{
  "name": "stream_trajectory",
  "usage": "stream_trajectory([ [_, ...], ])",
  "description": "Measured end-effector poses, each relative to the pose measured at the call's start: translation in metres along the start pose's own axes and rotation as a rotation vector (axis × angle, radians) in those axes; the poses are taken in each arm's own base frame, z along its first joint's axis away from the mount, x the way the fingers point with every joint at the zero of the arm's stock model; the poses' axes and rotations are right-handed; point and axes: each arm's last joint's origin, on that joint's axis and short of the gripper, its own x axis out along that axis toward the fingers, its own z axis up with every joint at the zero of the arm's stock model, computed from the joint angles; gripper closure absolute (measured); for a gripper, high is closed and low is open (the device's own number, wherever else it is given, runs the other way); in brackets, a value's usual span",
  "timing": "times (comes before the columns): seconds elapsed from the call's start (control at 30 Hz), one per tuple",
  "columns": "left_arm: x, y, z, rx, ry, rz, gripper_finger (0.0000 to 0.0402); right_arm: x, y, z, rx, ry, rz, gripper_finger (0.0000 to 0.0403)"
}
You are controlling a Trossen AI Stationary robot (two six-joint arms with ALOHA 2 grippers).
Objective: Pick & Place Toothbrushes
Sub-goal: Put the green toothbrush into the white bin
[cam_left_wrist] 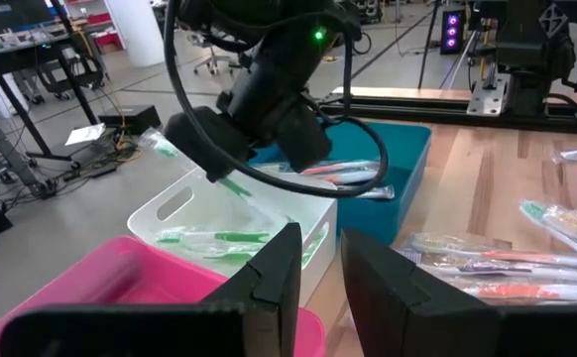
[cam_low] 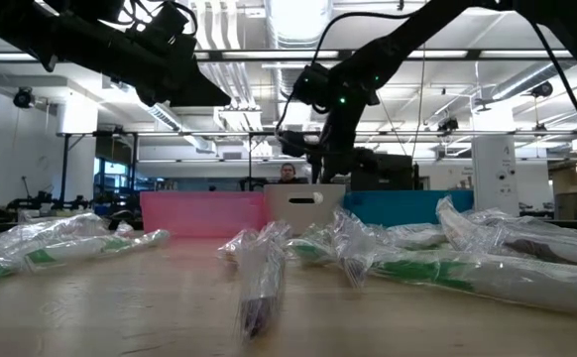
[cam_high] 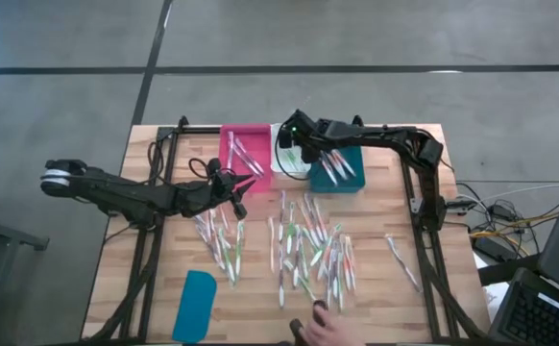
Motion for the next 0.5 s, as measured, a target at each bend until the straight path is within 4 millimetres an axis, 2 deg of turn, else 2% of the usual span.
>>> stream_trajectory([
  [0.2,0.0,0.0,0.0,0.0,0.0,0.0,0.0321,-0.01,-0.018,0.01,-0.194,0.035,-0.072,0.037],
  [0.33,0.0,0.0,0.0,0.0,0.0,0.0,0.0321,-0.016,-0.028,0.02,-0.234,0.038,-0.108,0.0387],
  [0.5,0.0,0.0,0.0,0.0,0.0,-0.001,0.0321,-0.019,-0.033,0.027,-0.247,0.025,-0.118,0.0369],
])
